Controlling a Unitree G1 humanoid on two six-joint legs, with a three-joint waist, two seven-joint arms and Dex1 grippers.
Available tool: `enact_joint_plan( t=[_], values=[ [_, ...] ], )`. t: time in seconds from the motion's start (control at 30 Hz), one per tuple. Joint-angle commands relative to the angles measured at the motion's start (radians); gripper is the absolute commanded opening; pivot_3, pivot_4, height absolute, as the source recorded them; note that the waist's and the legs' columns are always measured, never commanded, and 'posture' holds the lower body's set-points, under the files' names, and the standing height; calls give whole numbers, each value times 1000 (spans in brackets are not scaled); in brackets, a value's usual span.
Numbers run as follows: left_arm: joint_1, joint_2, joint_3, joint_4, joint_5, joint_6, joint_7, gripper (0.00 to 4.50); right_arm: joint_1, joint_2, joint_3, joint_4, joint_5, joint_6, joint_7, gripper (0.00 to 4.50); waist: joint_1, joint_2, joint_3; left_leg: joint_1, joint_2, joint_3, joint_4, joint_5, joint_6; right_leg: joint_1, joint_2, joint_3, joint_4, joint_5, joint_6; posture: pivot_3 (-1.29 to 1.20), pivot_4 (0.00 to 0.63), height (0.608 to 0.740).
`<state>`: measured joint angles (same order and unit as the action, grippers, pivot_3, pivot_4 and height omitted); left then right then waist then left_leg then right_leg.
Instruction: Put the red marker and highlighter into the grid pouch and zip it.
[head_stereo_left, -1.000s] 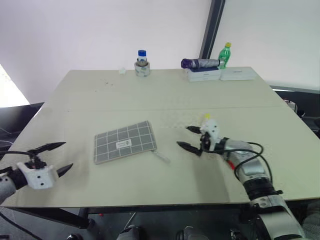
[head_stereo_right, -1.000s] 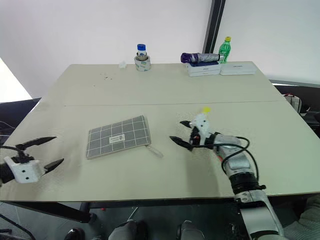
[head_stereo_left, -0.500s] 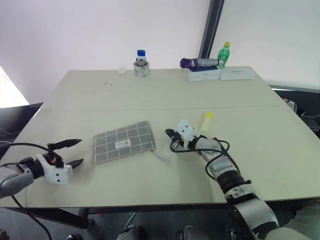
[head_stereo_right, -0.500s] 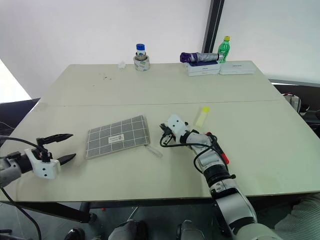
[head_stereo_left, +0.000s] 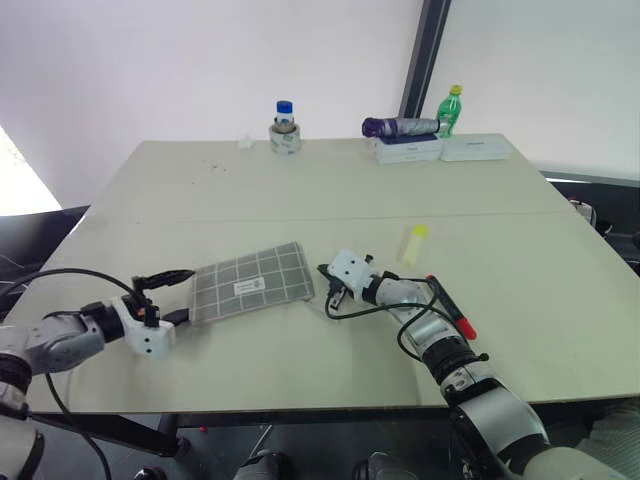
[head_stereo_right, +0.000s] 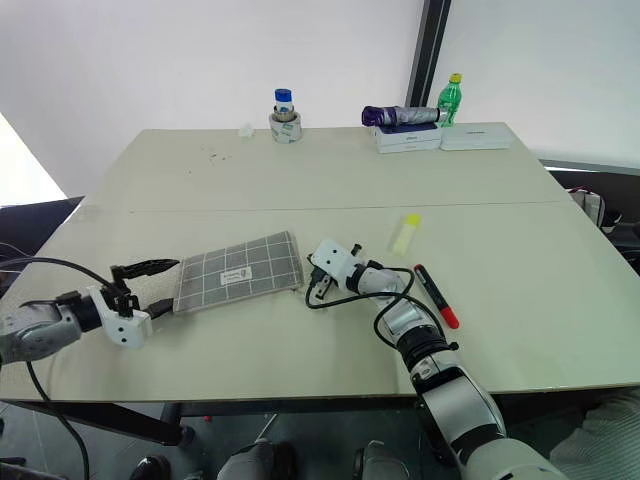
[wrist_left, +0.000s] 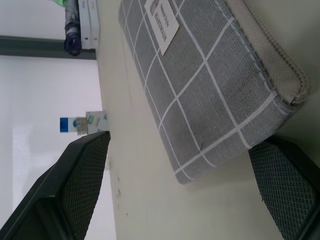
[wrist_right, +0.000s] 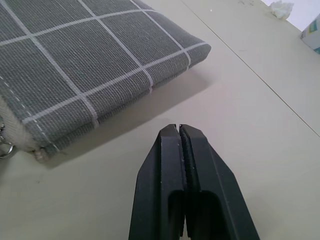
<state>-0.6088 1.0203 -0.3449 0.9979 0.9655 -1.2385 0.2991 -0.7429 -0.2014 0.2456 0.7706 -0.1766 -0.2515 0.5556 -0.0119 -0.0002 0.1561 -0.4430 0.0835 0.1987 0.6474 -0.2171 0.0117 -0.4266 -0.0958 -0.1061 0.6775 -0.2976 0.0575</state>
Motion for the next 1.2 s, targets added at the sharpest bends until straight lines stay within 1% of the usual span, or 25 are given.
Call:
enact_joint_plan(
  t=[0.03, 0.23, 0.37, 0.4, 0.47, 0.6, 0.67, 0.7, 0.9, 1.0, 1.03, 1.07, 1.2],
  values=[
    [3, -23, -89, 9, 64, -26, 35, 4500, -28, 7, 3, -6, -4, -21, 1, 77, 0, 0, 0, 0, 0, 0, 0, 0, 0, 0, 0, 0, 1, 0, 0, 0, 150, 740],
    [-13, -20, -145, 22, 95, -24, 115, 4500, -28, 0, 12, 1, -20, -38, 2, 77, -1, 0, 0, 0, 0, 0, 1, 0, 0, -1, -1, 1, 4, -2, 2, 0, 150, 740],
    [-21, -25, -165, 39, 86, -35, 127, 4500, -29, -4, 10, 7, -21, -44, 3, 77, -1, 0, 0, 0, 0, 0, 1, 0, 0, -1, -1, 1, 4, -2, 3, 0, 150, 740],
    [-22, -27, -170, 40, 82, -38, 128, 4253, -30, -4, 10, 9, -22, -46, 2, 19, -1, 0, 0, 0, 0, 0, 1, 0, 0, -1, -1, 1, 4, -2, 3, 0, 150, 740],
    [-19, -37, -187, 43, 75, -59, 108, 3589, -32, -4, 9, 12, -21, -48, 3, 0, -2, 0, 0, 0, 0, 0, 1, 0, 0, -1, -1, 1, 4, -2, 3, 0, 150, 740],
    [-13, -47, -197, 42, 49, -81, 77, 1483, -38, -2, 8, 16, -19, -51, 2, 0, -2, 0, 0, 0, 0, 1, 1, 0, 0, -1, -1, 1, 5, -2, 3, 0, 150, 740],
    [-11, -46, -194, 35, 33, -84, 66, 392, -36, -2, 7, 12, -18, -51, 3, 0, -3, 4, -2, 1, 0, 1, 1, 0, 0, -1, -1, 1, 5, -2, 3, 0, 150, 740],
    [-11, -45, -192, 33, 25, -88, 60, 62, -33, -3, 6, 6, -16, -51, 6, 0, -3, 5, -3, 1, 0, 1, 1, 0, 0, -1, -1, 2, 5, -2, 3, 0, 150, 740],
    [-2, -35, -173, 20, -34, -98, 18, 62, -18, -15, -12, -24, 17, -33, 41, 0, -5, 5, -3, 2, 0, 2, 1, 0, 0, -1, -1, 2, 5, -2, 3, 0, 150, 740],
    [16, -39, -135, 36, -142, -118, -34, 62, 0, -25, -51, -73, 97, 12, 122, 0, -6, 5, -3, 1, 0, 2, 1, 0, 0, -1, -1, 2, 5, -2, 3, 0, 150, 740],
    [26, -42, -119, 42, -189, -124, -57, 0, 8, -33, -58, -95, 114, 21, 143, 516, -6, 5, -3, 1, 0, 2, 1, 0, 0, -1, -1, 2, 5, -2, 3, 0, 150, 740],
    [39, -44, -106, 40, -230, -127, -81, 0, 17, -41, -69, -118, 124, 30, 147, 803, -7, 5, -3, 1, 0, 1, 1, 0, 0, -1, -1, 3, 5, -2, 4, 0, 150, 740],
    [118, -61, -54, 13, -461, -123, -209, 0, 53, -70, -165, -248, 234, 143, 146, 2954, -7, 5, -3, 1, 0, -2, 1, 0, 0, -1, -1, 3, 6, -2, 4, 0, 150, 740]
  ],
)
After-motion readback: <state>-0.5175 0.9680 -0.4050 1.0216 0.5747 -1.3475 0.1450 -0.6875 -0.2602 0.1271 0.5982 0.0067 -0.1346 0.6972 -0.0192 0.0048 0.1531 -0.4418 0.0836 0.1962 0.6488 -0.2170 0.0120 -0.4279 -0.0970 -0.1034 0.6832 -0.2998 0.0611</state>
